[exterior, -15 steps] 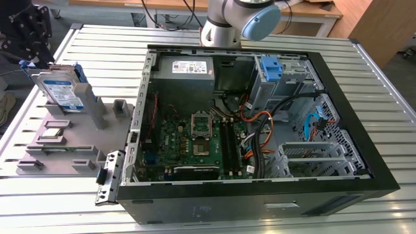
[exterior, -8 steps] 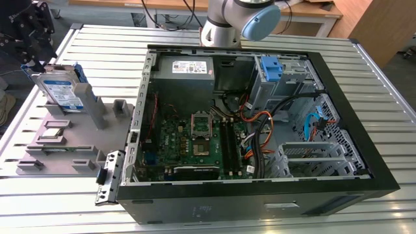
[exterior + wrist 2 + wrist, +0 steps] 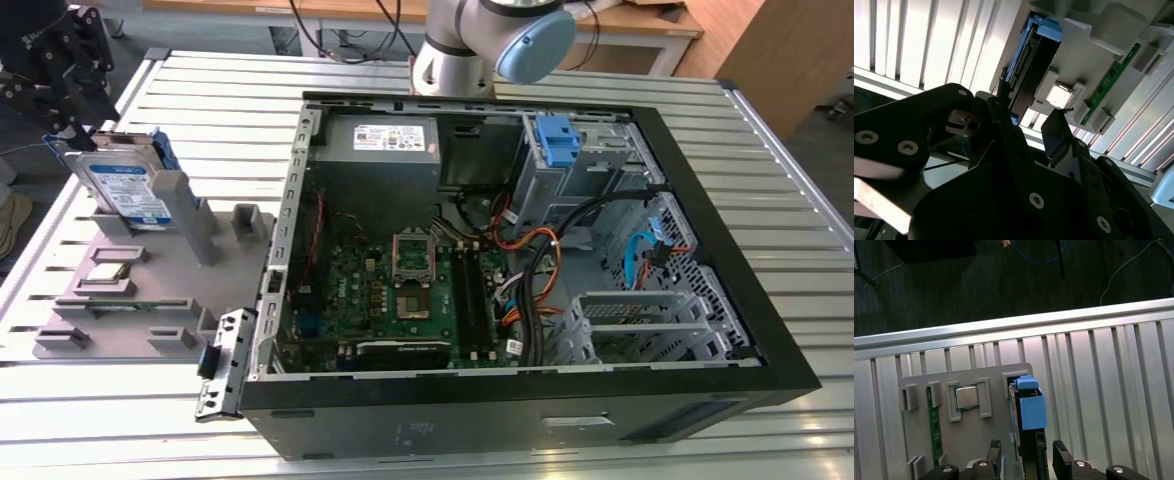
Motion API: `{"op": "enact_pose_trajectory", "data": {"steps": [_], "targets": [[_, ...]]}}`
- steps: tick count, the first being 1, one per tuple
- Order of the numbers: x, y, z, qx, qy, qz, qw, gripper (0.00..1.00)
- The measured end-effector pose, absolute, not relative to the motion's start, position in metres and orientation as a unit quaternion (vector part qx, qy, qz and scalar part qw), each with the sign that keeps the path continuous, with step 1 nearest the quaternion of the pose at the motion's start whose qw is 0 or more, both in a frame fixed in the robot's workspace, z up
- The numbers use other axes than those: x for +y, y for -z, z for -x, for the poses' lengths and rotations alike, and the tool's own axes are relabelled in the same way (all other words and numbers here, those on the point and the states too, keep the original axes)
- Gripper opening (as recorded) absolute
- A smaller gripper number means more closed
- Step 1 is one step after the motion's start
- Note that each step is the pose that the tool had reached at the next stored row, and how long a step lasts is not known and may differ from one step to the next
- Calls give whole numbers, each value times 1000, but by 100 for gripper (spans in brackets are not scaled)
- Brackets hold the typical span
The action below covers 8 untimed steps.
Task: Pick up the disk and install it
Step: 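Pick up the disk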
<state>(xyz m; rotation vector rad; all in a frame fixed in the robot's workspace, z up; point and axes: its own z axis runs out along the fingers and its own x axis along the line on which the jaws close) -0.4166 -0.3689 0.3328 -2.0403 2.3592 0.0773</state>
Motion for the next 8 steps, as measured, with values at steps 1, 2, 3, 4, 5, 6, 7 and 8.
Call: {"op": "enact_pose_trajectory", "data": {"steps": [1, 2, 3, 4, 5, 6, 7, 8], "targets": [[-369, -332, 417, 754, -24, 656, 12, 53], [-369, -332, 417, 753, -23, 658, 12, 53], [-369, -331, 417, 752, -23, 659, 13, 53], [-369, -331, 417, 751, -23, 660, 13, 53], [-369, -330, 417, 751, -23, 660, 13, 53], [-369, -330, 417, 751, -23, 660, 13, 53], [-369, -329, 417, 750, -23, 661, 13, 53], [-369, -328, 417, 750, -23, 661, 13, 53]]}}
